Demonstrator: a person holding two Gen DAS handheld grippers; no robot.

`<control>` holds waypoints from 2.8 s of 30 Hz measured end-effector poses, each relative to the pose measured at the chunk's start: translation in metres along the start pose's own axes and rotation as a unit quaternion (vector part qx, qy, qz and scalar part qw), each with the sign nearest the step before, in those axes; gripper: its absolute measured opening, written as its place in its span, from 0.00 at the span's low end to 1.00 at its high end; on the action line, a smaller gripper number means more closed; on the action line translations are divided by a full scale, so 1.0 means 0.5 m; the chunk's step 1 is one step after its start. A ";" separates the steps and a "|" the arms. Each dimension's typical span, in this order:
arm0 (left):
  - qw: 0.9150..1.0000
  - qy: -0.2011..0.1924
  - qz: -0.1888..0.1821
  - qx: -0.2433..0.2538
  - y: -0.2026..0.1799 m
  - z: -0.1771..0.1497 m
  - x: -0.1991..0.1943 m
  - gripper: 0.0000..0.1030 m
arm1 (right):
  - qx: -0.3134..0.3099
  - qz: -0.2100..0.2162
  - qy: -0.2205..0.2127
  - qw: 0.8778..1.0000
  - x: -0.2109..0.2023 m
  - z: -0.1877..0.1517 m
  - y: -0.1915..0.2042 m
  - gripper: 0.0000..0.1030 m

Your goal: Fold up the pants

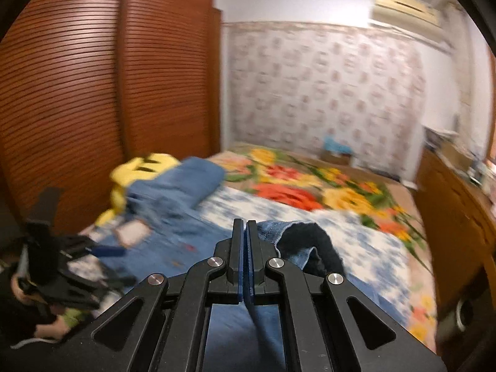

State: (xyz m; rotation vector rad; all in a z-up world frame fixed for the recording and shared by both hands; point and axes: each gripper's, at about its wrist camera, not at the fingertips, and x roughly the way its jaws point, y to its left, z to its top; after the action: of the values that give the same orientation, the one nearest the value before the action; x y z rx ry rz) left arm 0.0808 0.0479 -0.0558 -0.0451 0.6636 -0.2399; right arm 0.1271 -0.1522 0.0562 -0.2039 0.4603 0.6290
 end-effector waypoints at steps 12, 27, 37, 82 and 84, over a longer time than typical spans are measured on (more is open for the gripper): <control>1.000 0.001 0.006 -0.011 0.031 -0.006 0.001 0.57 | 0.008 0.014 0.064 0.998 0.103 -0.020 0.003 0.27; 0.999 0.041 -0.017 0.024 -0.046 0.005 0.091 0.57 | 0.078 -0.038 0.135 0.987 0.089 -0.200 -0.096 0.50; 0.999 0.037 -0.028 0.029 -0.037 0.007 0.109 0.33 | 0.101 -0.005 0.159 0.982 0.121 -0.251 -0.087 0.50; 0.999 -0.037 0.007 -0.035 0.134 -0.049 -0.109 0.02 | -0.058 0.078 0.100 0.990 0.406 0.095 0.189 0.04; 0.999 -0.034 0.011 -0.038 0.140 -0.054 -0.111 0.02 | -0.066 0.083 0.103 0.989 0.425 0.097 0.213 0.04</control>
State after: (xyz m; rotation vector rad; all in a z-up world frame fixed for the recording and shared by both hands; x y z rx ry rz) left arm 0.0362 0.1299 -0.0517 -0.1194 0.6044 -0.1915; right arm 0.2307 0.0577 -0.0065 -0.3617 0.6402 0.8065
